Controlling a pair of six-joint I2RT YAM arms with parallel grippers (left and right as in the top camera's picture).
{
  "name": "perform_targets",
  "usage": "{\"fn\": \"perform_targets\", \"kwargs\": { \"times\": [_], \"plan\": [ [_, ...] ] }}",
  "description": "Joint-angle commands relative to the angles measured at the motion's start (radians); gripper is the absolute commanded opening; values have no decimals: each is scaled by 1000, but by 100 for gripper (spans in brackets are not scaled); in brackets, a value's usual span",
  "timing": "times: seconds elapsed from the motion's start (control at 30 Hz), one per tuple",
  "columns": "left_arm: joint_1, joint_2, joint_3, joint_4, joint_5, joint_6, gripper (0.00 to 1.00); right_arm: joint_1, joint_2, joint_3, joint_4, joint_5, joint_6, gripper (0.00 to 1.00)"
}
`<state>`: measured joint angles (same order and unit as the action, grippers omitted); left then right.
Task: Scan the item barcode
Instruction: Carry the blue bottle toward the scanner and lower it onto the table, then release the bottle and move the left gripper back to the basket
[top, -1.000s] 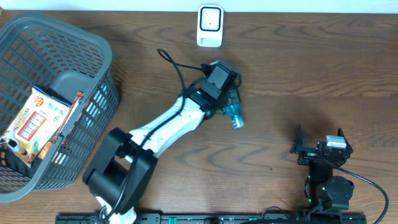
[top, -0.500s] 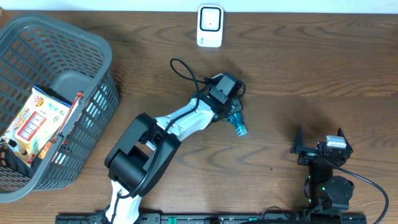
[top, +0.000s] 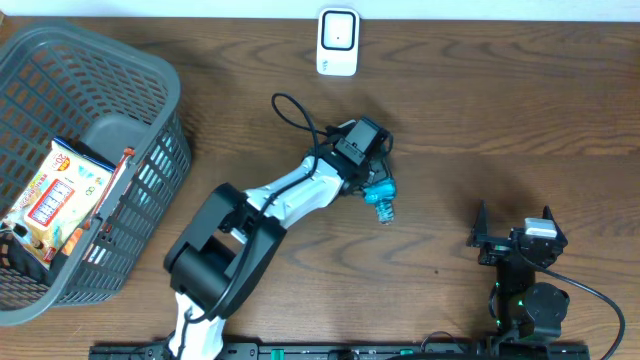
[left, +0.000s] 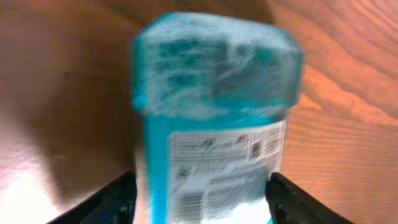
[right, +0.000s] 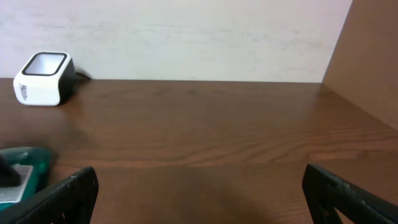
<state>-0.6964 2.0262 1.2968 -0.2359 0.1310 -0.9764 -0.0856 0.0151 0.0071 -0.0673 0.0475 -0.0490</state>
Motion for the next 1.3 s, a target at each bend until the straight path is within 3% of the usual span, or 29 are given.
{"fn": "perform_targets", "kwargs": {
  "times": [0.0,0.33,0.5,0.93,1.27],
  "plan": [
    [37,-84,18,-75,-13,74,72,8,-3,-2,-4,-2,-12,99],
    [114,-391,18,-349,-220,216,78,8,-3,-2,-4,-2,-12,99],
    [147,-587,18,-444,-399,264,82,8,-3,-2,-4,-2,-12,99],
    [265,-1007,18,-497,-591,307,83,8,-3,-2,-4,-2,-12,99],
    [332,-1143,18,-512,-596,330,84,8,-3,-2,-4,-2,-12,99]
  ]
}}
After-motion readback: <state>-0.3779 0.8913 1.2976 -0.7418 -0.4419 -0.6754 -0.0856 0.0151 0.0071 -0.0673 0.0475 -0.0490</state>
